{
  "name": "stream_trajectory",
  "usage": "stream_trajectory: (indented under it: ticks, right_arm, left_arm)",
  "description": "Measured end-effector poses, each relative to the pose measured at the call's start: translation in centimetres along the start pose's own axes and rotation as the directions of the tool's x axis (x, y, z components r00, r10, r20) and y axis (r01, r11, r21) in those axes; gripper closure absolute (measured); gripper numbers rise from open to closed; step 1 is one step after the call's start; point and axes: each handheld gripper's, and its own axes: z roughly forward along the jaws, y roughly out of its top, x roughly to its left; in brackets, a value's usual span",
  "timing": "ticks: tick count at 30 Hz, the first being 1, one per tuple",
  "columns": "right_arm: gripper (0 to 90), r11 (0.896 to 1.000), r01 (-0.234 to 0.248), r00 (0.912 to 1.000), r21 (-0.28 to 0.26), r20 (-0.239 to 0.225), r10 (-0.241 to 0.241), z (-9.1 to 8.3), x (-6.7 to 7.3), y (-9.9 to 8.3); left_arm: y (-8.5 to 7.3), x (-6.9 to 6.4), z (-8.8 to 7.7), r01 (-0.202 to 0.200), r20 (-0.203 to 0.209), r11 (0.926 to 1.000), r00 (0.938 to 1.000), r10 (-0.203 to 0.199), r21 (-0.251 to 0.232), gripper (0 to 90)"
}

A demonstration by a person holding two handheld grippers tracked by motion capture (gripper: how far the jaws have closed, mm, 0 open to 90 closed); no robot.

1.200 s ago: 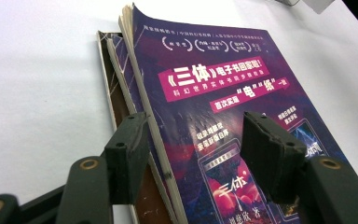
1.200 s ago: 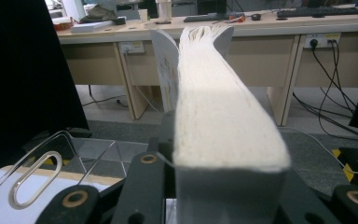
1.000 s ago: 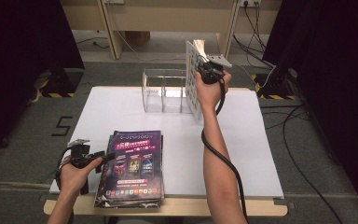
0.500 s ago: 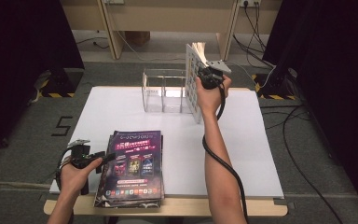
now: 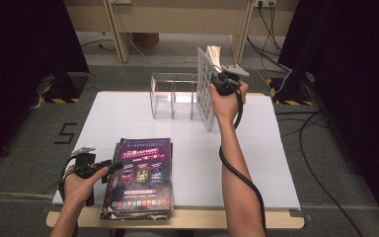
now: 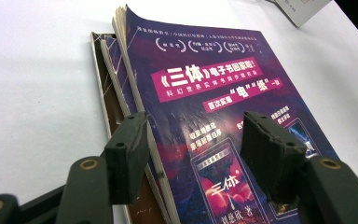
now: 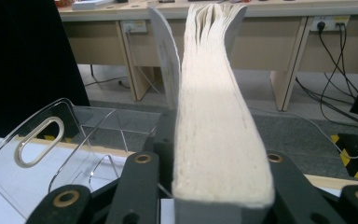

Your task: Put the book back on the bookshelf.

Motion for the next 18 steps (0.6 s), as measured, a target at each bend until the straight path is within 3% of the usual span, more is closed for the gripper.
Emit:
stream_trajectory:
  ticks: [8, 12, 18]
  right_arm:
    - [65.2, 0.999, -0.036, 0.9991, 0.005, -0.023, 0.036, -0.17, -0.40, -0.04]
    - [62.8, 1.000, -0.029, 0.9994, 0.009, -0.017, 0.030, 0.05, -0.49, 0.10]
    - [65.3, 0.999, -0.039, 0.9991, 0.034, -0.017, 0.040, 0.51, -0.33, 0.59]
  left_arm:
    - [0.02, -0.09, 0.06, -0.001, 0.002, 1.0000, 1.0000, 0.001, -0.001, 40.8]
    - [0.04, -0.03, -0.03, 0.000, 0.000, 1.0000, 1.0000, 0.000, -0.001, 40.8]
    - [0.08, -0.02, -0.03, 0.000, -0.001, 1.0000, 1.0000, 0.000, -0.002, 40.8]
